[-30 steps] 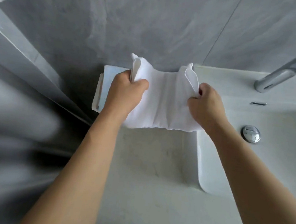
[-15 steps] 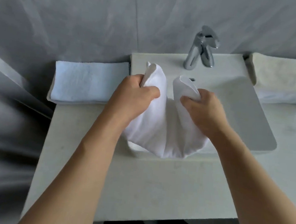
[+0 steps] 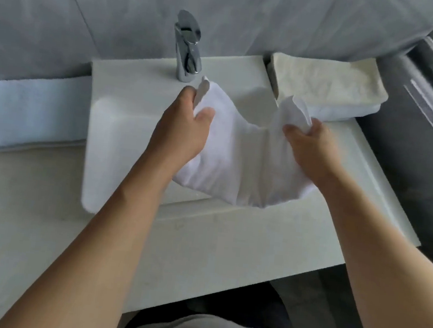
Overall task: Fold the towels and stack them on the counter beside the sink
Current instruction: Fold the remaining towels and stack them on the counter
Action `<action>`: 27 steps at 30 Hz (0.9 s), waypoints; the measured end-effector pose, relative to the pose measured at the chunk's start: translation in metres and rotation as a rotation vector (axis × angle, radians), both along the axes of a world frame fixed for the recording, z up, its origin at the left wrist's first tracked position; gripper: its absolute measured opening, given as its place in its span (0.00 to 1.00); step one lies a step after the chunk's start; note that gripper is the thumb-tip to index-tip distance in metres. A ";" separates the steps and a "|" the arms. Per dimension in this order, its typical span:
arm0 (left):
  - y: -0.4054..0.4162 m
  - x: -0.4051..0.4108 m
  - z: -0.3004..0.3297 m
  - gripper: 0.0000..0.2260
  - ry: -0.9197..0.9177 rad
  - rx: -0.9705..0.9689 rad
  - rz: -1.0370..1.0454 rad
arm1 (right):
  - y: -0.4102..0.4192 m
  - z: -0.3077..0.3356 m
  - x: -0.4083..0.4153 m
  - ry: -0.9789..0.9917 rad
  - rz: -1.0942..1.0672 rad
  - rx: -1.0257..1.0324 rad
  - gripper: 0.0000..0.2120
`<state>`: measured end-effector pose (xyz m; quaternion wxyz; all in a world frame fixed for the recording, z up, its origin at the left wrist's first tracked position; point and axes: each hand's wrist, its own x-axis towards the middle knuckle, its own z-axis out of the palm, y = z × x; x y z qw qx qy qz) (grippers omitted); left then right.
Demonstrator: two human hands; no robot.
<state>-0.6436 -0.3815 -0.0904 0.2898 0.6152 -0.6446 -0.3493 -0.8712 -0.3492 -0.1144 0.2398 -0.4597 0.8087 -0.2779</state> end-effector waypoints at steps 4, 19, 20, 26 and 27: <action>-0.015 -0.045 -0.005 0.16 0.033 0.015 0.044 | -0.011 -0.006 -0.068 -0.018 -0.106 -0.110 0.13; -0.140 -0.238 -0.066 0.11 0.211 0.043 0.247 | -0.134 -0.050 -0.310 0.036 -0.236 -0.145 0.16; -0.152 -0.248 -0.071 0.09 0.242 0.063 0.253 | -0.148 -0.052 -0.321 0.058 -0.229 -0.130 0.16; -0.217 -0.289 -0.096 0.11 0.328 0.168 0.311 | -0.223 -0.068 -0.362 0.120 -0.173 -0.039 0.19; -0.227 -0.293 -0.100 0.11 0.330 0.177 0.307 | -0.232 -0.072 -0.367 0.124 -0.166 -0.030 0.19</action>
